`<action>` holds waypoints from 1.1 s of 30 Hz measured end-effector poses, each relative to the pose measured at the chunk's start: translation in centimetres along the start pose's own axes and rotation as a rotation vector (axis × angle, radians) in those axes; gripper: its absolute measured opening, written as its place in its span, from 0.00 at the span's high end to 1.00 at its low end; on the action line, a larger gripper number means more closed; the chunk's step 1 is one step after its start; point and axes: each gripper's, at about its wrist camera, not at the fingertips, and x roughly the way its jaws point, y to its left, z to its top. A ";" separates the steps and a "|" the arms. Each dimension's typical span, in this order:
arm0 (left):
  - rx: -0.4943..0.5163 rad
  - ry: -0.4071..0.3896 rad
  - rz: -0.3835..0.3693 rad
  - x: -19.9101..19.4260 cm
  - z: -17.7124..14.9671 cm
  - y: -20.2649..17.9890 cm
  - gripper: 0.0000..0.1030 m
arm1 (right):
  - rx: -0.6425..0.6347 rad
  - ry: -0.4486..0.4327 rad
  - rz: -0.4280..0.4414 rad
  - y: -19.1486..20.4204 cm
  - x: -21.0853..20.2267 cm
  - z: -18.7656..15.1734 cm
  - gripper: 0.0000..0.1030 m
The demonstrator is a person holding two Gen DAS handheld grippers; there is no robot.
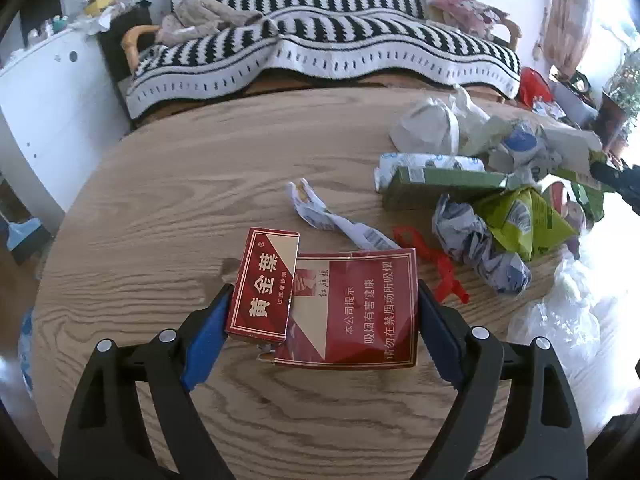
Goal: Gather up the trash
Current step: 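Grasp the white-green paper wrapper with the right gripper, then carry the red packs with the left gripper to the bin while the right gripper drops the wrapper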
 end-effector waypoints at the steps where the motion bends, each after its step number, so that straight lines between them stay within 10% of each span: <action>1: -0.005 -0.010 0.006 -0.5 -0.2 0.1 0.19 | 0.003 -0.009 0.004 -0.1 -0.5 0.0 0.94; 33: 0.044 -0.236 -0.046 -15.4 0.0 -5.4 0.19 | 0.016 -0.261 0.054 -1.6 -15.7 1.1 0.95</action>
